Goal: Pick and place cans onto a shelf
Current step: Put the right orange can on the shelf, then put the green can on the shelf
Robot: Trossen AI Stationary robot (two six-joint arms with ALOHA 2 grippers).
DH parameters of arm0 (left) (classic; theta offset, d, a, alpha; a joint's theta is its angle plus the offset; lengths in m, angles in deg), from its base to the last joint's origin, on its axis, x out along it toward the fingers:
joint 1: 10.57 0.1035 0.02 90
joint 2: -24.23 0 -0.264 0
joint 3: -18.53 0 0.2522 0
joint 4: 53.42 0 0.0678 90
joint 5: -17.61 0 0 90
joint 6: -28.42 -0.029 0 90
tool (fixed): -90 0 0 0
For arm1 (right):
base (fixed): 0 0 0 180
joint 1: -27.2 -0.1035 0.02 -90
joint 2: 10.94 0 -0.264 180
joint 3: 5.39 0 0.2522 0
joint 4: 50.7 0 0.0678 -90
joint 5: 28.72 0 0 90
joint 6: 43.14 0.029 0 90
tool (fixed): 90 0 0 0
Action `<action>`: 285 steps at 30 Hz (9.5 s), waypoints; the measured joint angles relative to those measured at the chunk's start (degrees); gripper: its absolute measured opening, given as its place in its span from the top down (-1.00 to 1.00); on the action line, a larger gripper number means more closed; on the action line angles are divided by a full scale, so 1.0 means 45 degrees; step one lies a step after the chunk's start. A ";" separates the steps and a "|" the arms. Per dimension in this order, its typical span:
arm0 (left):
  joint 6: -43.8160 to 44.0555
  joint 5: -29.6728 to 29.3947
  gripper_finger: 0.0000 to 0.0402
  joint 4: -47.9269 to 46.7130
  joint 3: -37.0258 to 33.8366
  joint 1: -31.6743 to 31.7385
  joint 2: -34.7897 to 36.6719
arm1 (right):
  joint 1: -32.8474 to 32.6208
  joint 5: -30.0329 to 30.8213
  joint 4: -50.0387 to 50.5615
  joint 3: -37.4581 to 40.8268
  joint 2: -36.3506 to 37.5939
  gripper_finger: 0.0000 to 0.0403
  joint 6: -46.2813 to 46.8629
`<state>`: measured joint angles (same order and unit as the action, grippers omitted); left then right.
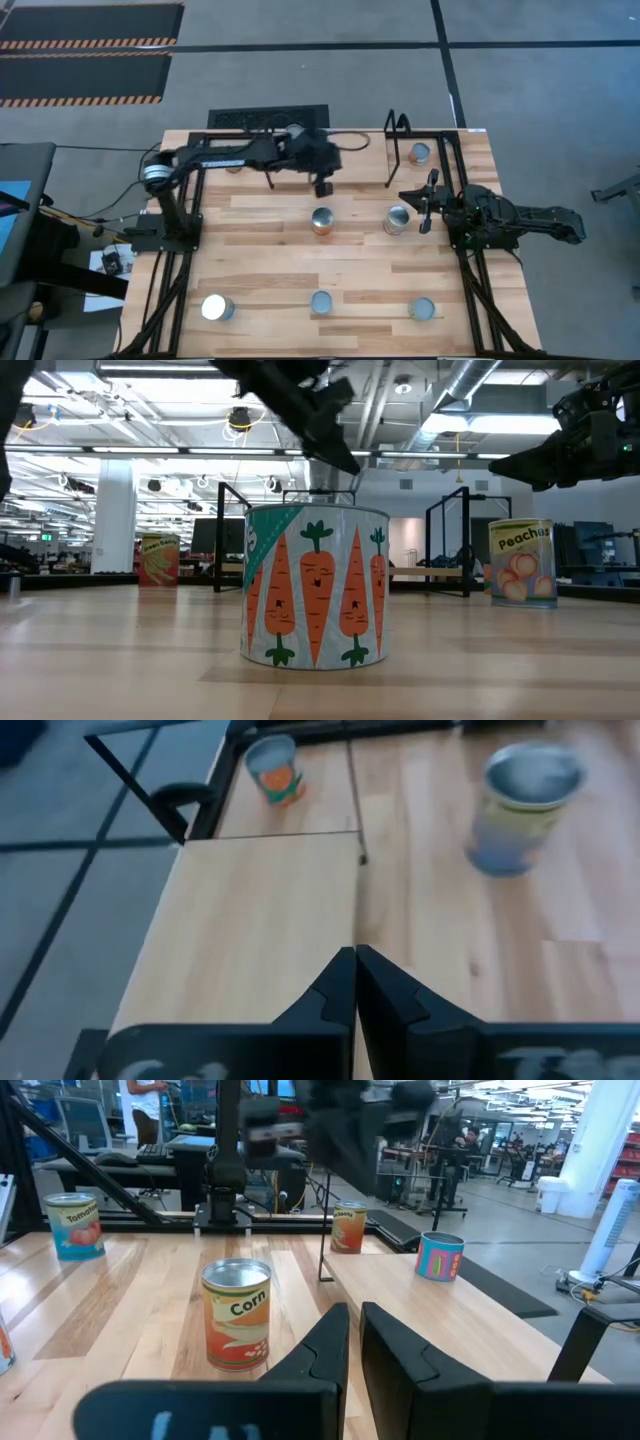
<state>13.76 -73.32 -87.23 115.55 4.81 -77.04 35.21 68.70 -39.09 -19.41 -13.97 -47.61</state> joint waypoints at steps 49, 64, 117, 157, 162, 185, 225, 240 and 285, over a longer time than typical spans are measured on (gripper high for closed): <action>0.2432 -0.1194 1.00 0.9745 -1.4835 -0.3285 1.2800 | -0.1797 -0.1352 -0.3251 -0.7314 -1.2516 0.89 -0.0348; 0.2749 -0.1282 1.00 0.8971 -1.4833 -0.3285 1.2842 | -0.2338 -0.1520 -0.1079 -1.0257 -1.7012 0.53 0.0330; 0.2711 -0.3001 1.00 0.9098 -1.4818 -0.3281 1.2842 | -0.1332 0.0631 0.4592 -1.6951 -2.1128 0.96 -0.1693; 0.2745 -0.4196 1.00 0.8899 -1.4818 -0.3221 1.2837 | 0.4356 -0.0001 0.5575 -2.1618 -2.5422 0.91 -0.3118; 0.2745 -0.4196 1.00 0.8899 -1.4818 -0.3221 1.2837 | 0.4337 -0.0005 0.5571 -2.1618 -2.5422 0.87 -0.3113; 0.2459 -0.4201 1.00 0.8882 -1.4818 -0.3221 1.2837 | 0.3787 0.0034 0.5568 -2.1608 -2.3500 0.44 -0.2688; 0.1744 -0.4206 1.00 0.8985 -1.4818 -0.3221 1.2838 | 0.4999 0.4343 0.8861 -0.8416 -0.8445 0.98 0.6117; 0.2108 -0.3924 1.00 0.8996 -1.4818 -0.3221 1.2837 | 0.8837 0.2005 0.7292 -0.8416 -1.2544 0.44 0.7092; 0.2109 -0.3924 1.00 0.8971 -1.4818 -0.3217 1.2842 | 1.0171 0.1035 0.6572 -0.9431 -1.6513 0.35 0.4552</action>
<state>23.26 -90.98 -46.86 48.87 -9.67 -19.25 80.98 73.36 -9.52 -61.85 -88.27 -27.12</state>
